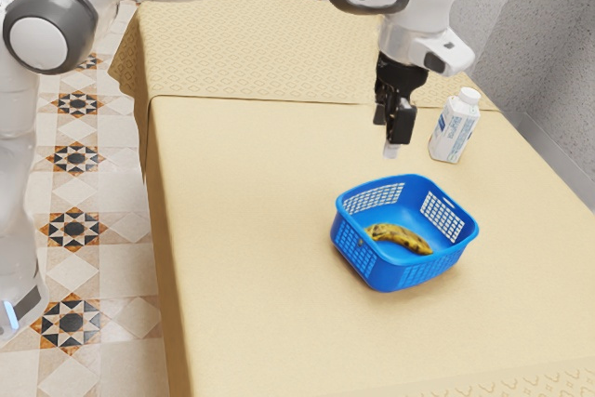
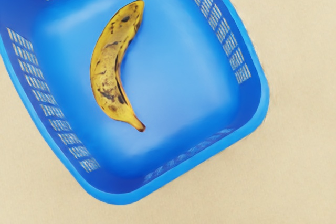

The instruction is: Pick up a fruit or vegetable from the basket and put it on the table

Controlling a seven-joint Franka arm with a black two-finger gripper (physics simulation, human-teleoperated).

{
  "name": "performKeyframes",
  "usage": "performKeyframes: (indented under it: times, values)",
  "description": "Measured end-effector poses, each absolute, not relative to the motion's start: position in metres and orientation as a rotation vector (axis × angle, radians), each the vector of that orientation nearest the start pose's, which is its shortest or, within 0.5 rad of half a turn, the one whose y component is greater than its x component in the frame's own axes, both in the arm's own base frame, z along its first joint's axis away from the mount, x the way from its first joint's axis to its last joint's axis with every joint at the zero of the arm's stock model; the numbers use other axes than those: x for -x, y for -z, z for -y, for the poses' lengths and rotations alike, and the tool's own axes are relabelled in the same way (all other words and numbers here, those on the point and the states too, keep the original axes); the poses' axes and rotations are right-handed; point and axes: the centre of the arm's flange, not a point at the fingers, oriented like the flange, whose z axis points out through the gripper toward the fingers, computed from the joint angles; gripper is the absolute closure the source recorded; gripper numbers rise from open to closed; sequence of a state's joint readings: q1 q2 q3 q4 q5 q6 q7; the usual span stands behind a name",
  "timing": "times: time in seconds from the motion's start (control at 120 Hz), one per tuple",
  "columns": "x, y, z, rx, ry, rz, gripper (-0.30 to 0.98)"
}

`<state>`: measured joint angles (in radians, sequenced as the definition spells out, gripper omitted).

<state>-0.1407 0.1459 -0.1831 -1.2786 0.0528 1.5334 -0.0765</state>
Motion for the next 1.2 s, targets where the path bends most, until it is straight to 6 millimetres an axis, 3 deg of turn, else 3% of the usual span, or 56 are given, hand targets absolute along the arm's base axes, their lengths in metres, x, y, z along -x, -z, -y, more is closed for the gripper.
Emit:
performKeyframes:
  times: [0.183, 0.4, 0.533, 0.742, 1.2]
  values:
    - [-0.611, -0.661, 0.157, 3.109, 0.298, -0.314, 0.00]
    - [-0.653, -0.617, 0.128, 3.103, 0.304, -0.223, 0.00]
    - [-0.669, -0.591, 0.114, 3.107, 0.271, -0.187, 0.00]
    - [-0.678, -0.551, 0.106, 3.110, 0.170, -0.169, 0.00]
    - [-0.689, -0.505, 0.115, 3.111, 0.061, -0.193, 0.00]
